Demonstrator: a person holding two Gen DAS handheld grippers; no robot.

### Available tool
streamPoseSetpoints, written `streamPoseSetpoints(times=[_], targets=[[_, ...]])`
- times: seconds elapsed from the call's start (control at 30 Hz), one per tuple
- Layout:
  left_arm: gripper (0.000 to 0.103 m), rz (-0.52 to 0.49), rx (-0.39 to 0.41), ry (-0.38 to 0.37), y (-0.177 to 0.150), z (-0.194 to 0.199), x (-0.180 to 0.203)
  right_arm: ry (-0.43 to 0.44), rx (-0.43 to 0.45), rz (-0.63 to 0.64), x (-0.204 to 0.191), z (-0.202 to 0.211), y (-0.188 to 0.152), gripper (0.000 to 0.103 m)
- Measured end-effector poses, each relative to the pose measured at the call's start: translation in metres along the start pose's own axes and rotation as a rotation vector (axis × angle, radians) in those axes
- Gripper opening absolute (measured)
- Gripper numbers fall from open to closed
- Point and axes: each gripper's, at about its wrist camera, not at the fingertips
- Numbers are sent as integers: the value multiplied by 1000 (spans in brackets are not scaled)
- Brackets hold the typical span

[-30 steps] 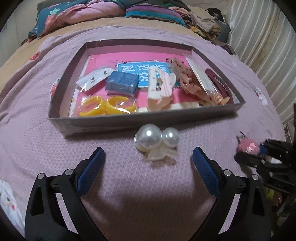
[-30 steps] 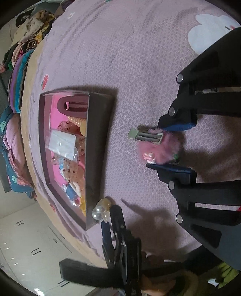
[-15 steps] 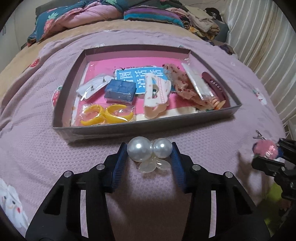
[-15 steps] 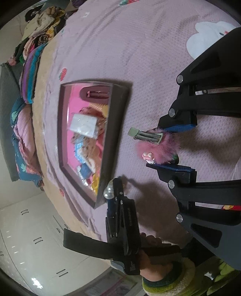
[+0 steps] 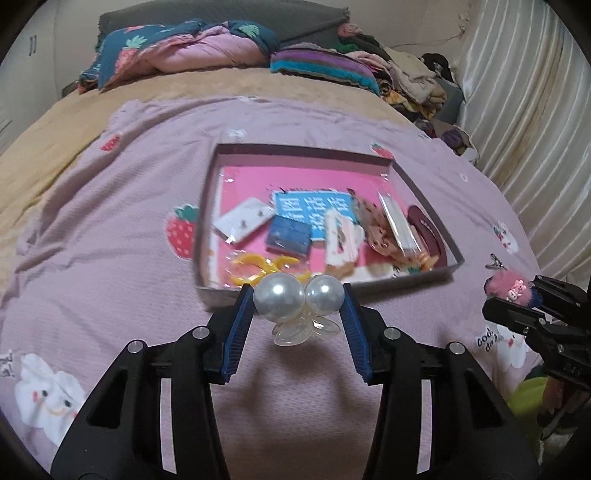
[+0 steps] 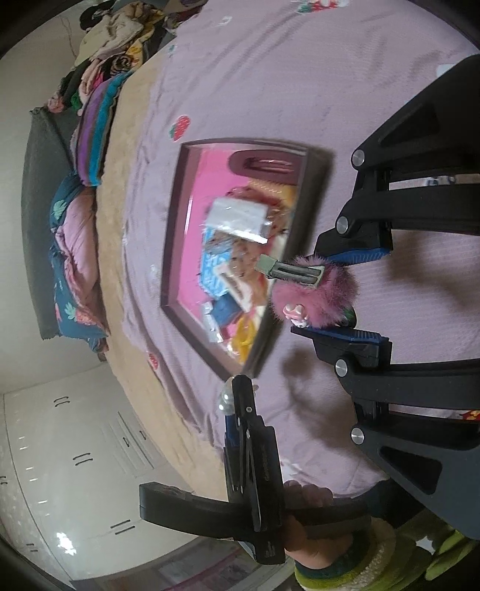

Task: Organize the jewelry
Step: 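Carry the pearl earrings and pink fluffy clip over the box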

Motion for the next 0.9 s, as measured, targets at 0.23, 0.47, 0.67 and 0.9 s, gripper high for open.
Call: streamPoseSetpoints(times=[0.23, 0.47, 0.67, 0.9], targets=[[39, 22, 31, 12, 18, 6, -12, -19, 32, 2, 4, -1, 19, 27], [39, 31, 47, 22, 36, 0, -16, -64, 54, -17, 24, -5, 31, 27], [39, 28, 45, 19, 46, -16, -12, -107, 66, -48, 47, -12, 38, 27], [39, 26, 4, 12, 48, -48, -4, -132, 24, -100, 72, -43, 34, 27]])
Point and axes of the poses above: each gripper's, at about its wrist camera, not at the fingertips, and z roughly against the way its jaws point, x to its right, y to its top, and after that the axes turned 10 degrees about z, right-handed
